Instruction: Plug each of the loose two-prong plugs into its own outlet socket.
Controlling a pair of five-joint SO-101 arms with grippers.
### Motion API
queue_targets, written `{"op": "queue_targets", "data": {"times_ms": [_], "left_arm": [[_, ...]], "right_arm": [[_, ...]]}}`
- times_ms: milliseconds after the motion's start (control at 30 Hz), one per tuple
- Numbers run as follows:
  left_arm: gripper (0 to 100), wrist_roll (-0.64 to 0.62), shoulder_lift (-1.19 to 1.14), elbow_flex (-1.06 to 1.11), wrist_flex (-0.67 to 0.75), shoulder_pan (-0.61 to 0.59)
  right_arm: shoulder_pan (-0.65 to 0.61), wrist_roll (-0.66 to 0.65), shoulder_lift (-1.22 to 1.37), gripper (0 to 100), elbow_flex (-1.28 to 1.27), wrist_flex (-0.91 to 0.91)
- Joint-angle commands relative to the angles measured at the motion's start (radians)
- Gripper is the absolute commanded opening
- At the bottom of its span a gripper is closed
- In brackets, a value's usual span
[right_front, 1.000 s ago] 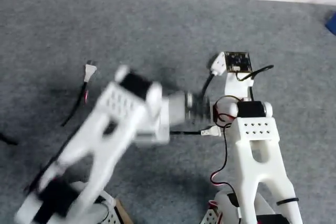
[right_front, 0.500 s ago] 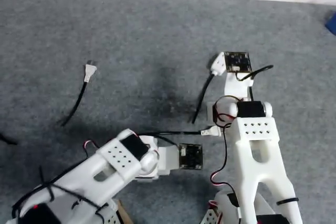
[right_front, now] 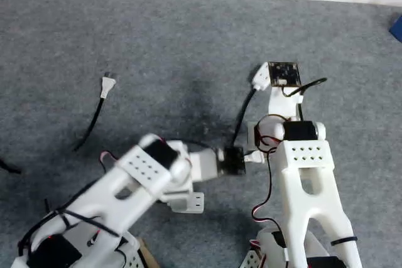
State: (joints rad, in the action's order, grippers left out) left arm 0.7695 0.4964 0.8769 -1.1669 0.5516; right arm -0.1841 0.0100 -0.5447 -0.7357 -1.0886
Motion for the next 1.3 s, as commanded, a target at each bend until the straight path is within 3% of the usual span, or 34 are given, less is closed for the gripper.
{"op": "queue_targets", "data": {"times_ms": [0,100,200,300,400,533,700,1067,1267], "left_arm": [[29,0.066,0.001,-0.182,-0.109,-0.14],[29,0.029,0.001,-0.328,-0.12,-0.274],[29,-0.167,-0.008,-0.437,-0.118,-0.384],[29,-0.394,-0.005,-0.466,-0.117,-0.479],[29,-0.522,-0.007,-0.443,-0.114,-0.529],[29,-0.56,-0.007,-0.335,0.009,-0.529],[29,-0.609,-0.007,-0.236,0.132,-0.527],[29,-0.611,-0.01,-0.223,0.14,-0.489],[29,-0.609,-0.01,-0.214,0.14,-0.49]], "right_arm": [[0.005,-0.011,-0.016,28.9,0.004,0.008],[-0.002,-0.003,0.002,28.9,0.004,0.008],[-0.07,0.063,0.084,28.9,0.013,0.053],[-0.143,0.216,0.202,28.9,0.048,0.102],[-0.191,0.485,0.332,28.9,0.093,0.105],[-0.191,0.747,0.449,28.9,0.156,0.102],[-0.194,0.914,0.47,28.9,0.173,0.101],[-0.189,1.105,0.4,29.0,0.196,0.031],[-0.189,1.115,0.369,29.2,0.18,0.027]]}}
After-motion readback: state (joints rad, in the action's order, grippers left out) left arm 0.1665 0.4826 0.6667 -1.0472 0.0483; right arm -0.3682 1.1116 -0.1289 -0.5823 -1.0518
